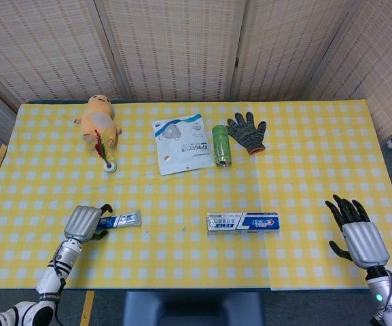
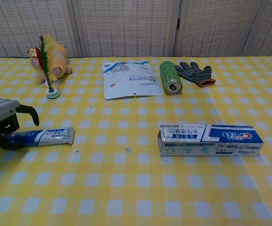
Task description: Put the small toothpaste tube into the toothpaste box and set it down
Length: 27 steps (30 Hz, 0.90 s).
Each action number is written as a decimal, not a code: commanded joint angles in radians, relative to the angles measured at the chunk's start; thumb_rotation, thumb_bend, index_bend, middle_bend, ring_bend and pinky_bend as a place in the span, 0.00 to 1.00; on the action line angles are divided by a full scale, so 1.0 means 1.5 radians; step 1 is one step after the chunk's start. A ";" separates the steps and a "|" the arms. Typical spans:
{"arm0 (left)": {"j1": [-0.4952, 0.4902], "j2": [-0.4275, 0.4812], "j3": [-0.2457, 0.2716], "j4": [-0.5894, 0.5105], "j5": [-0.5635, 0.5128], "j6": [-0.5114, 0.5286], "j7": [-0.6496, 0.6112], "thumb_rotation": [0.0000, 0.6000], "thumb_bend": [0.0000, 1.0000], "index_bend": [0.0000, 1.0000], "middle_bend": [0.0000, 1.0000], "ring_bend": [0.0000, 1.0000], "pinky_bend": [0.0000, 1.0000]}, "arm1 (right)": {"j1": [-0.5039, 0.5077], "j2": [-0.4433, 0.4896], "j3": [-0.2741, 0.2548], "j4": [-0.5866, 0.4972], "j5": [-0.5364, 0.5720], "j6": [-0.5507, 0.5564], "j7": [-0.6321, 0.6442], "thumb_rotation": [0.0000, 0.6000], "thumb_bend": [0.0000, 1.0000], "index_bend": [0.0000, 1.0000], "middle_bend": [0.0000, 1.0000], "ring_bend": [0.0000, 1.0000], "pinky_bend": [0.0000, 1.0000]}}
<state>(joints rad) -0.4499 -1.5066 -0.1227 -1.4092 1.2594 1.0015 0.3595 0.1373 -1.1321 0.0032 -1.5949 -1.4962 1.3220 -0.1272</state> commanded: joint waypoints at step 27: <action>-0.054 -0.049 0.002 0.027 -0.043 -0.028 -0.008 1.00 0.30 0.43 1.00 1.00 1.00 | -0.011 0.010 0.004 0.006 0.012 0.016 0.014 1.00 0.31 0.00 0.00 0.00 0.00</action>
<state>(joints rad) -0.5296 -1.5801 -0.1194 -1.3693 1.1961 0.9609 0.3468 0.1208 -1.1170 0.0089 -1.5860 -1.4782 1.3463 -0.1068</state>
